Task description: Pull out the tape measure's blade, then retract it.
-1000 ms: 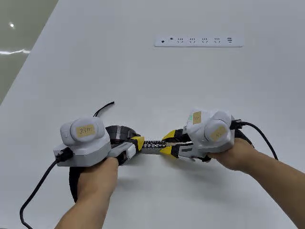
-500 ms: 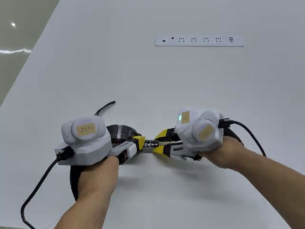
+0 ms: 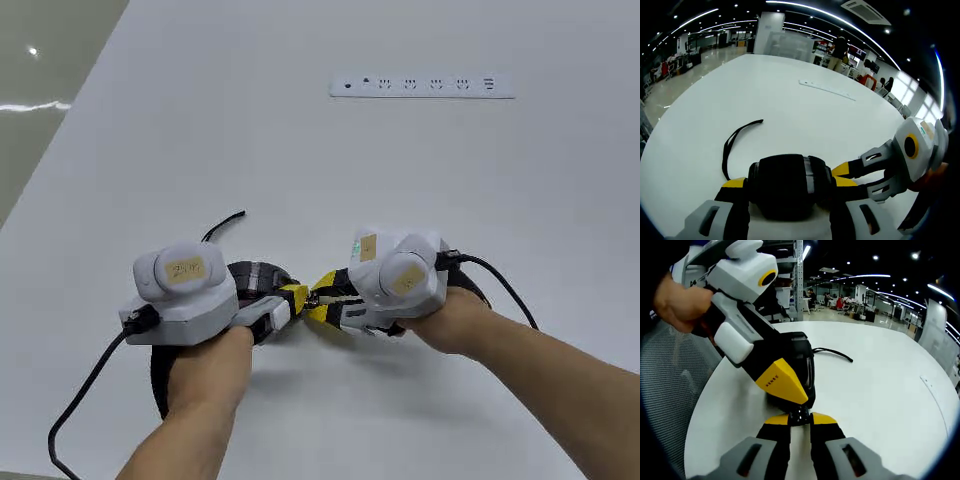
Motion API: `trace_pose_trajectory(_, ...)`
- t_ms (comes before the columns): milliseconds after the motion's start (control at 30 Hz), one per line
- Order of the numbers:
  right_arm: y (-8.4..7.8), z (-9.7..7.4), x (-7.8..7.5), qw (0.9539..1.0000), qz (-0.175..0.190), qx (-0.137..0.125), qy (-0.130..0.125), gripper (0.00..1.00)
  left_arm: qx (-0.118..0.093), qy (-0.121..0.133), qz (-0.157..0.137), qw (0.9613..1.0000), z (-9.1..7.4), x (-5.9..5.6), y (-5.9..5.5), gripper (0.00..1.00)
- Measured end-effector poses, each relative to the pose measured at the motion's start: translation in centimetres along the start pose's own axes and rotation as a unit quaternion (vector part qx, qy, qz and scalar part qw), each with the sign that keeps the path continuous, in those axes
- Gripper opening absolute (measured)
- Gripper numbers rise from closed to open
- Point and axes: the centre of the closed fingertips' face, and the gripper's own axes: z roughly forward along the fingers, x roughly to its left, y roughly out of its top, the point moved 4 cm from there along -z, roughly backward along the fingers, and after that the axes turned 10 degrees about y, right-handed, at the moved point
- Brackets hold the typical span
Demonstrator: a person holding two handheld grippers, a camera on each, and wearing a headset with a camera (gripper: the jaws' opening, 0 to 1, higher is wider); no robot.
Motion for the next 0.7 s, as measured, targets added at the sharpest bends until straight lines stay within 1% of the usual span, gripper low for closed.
trace_pose_trajectory(67,0.15,0.24,-0.01,1.0,-0.003,0.002,-0.001,0.13,0.0,0.0,-0.001,1.0,0.02,0.0,0.01,0.62)
trace_pose_trajectory(100,0.01,0.23,0.01,1.0,-0.005,0.007,0.0,0.13,0.0,0.001,0.006,1.0,0.04,-0.07,-0.03,0.62)
trace_pose_trajectory(200,-0.03,0.11,-0.02,0.9999,-0.007,0.008,-0.001,0.14,-0.002,0.002,0.002,1.0,0.08,-0.09,-0.05,0.62)
trace_pose_trajectory(333,-0.01,0.14,-0.02,0.9997,-0.019,0.017,-0.005,0.14,-0.003,0.003,0.002,1.0,0.1,-0.18,-0.05,0.62)
trace_pose_trajectory(700,-0.06,0.1,0.02,0.9994,-0.023,0.023,-0.009,0.15,-0.013,0.012,0.007,0.9998,0.16,-0.3,-0.1,0.64)
